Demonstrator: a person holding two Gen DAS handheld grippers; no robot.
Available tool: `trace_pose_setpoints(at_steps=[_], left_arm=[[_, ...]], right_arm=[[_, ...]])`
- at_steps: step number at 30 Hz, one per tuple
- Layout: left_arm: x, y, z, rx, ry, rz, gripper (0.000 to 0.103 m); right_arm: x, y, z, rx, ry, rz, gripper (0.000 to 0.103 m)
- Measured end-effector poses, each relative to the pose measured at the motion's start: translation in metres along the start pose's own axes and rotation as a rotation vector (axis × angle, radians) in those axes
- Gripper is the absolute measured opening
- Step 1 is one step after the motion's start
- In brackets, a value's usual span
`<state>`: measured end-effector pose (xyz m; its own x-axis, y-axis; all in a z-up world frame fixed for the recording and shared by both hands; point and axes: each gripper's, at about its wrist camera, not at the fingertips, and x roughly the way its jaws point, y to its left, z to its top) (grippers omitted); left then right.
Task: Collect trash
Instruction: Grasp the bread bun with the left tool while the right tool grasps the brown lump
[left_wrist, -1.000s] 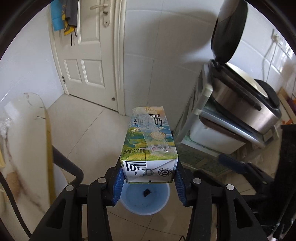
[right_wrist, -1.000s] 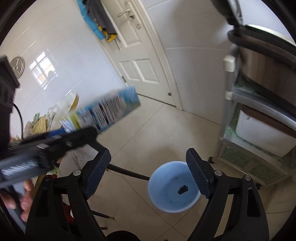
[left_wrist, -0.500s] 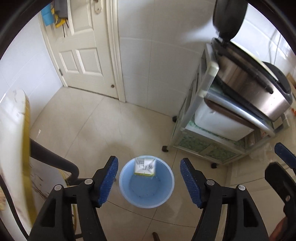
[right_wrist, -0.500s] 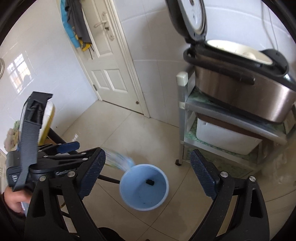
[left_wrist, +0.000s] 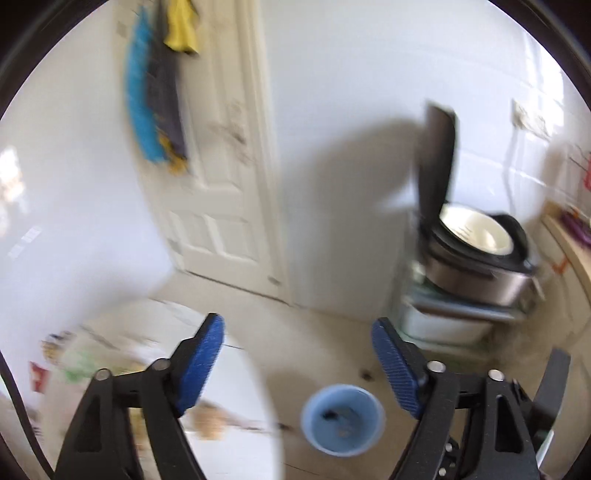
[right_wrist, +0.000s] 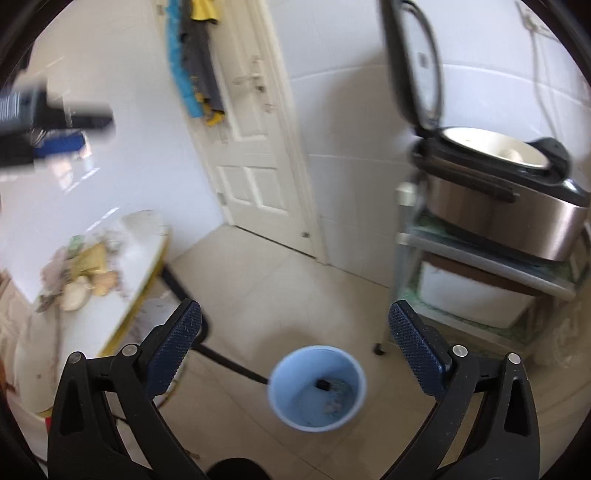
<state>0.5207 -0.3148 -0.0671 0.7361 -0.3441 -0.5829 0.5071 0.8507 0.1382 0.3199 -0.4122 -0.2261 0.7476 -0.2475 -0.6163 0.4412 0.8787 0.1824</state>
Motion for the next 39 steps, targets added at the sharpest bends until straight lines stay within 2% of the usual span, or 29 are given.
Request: trace_pose_setpoints(at_steps=[3, 8, 10, 11, 15, 16, 18, 20, 21, 24, 29, 33, 37, 39], left_arm=[[-0.031, 0.032, 0.0, -0.031, -0.007, 0.078, 0.088], [-0.057, 0.07, -0.015, -0.1, -0.007, 0.195, 0.089], [-0.063, 0.078, -0.03, -0.135, 0.002, 0.197, 0.092], [-0.062, 0.069, -0.044, -0.145, 0.016, 0.197, 0.092], [-0.037, 0.078, -0.087, -0.173, 0.083, 0.217, 0.092], [-0.039, 0.092, -0.101, -0.184, 0.093, 0.217, 0.092], [-0.017, 0.096, -0.122, -0.217, 0.144, 0.199, 0.092], [-0.029, 0.122, -0.149, -0.246, 0.172, 0.195, 0.092], [-0.012, 0.119, -0.158, -0.247, 0.195, 0.204, 0.092], [0.022, 0.128, -0.168, -0.244, 0.228, 0.192, 0.092], [0.084, 0.124, -0.179, -0.256, 0.285, 0.169, 0.092], [0.109, 0.128, -0.182, -0.276, 0.304, 0.159, 0.087], [0.115, 0.136, -0.186, -0.279, 0.309, 0.168, 0.087], [0.123, 0.14, -0.186, -0.298, 0.312, 0.161, 0.081]], right_arm=[[0.0, 0.034, -0.004, -0.07, -0.007, 0.043, 0.102], [-0.005, 0.091, -0.002, -0.196, -0.02, 0.131, 0.102], [-0.005, 0.114, 0.002, -0.248, -0.023, 0.159, 0.102], [-0.003, 0.123, 0.002, -0.266, -0.017, 0.171, 0.102], [-0.003, 0.153, 0.004, -0.338, -0.005, 0.213, 0.102], [-0.001, 0.161, 0.006, -0.353, -0.002, 0.213, 0.102], [0.0, 0.173, 0.008, -0.379, -0.008, 0.214, 0.102], [0.008, 0.183, 0.013, -0.392, -0.002, 0.2, 0.102], [0.013, 0.185, 0.015, -0.389, 0.003, 0.188, 0.102], [0.029, 0.188, 0.022, -0.364, 0.016, 0.124, 0.102], [0.052, 0.176, 0.025, -0.321, 0.057, 0.136, 0.102], [0.068, 0.17, 0.024, -0.306, 0.086, 0.174, 0.102], [0.081, 0.171, 0.025, -0.305, 0.104, 0.201, 0.102], [0.086, 0.173, 0.025, -0.307, 0.107, 0.216, 0.102]])
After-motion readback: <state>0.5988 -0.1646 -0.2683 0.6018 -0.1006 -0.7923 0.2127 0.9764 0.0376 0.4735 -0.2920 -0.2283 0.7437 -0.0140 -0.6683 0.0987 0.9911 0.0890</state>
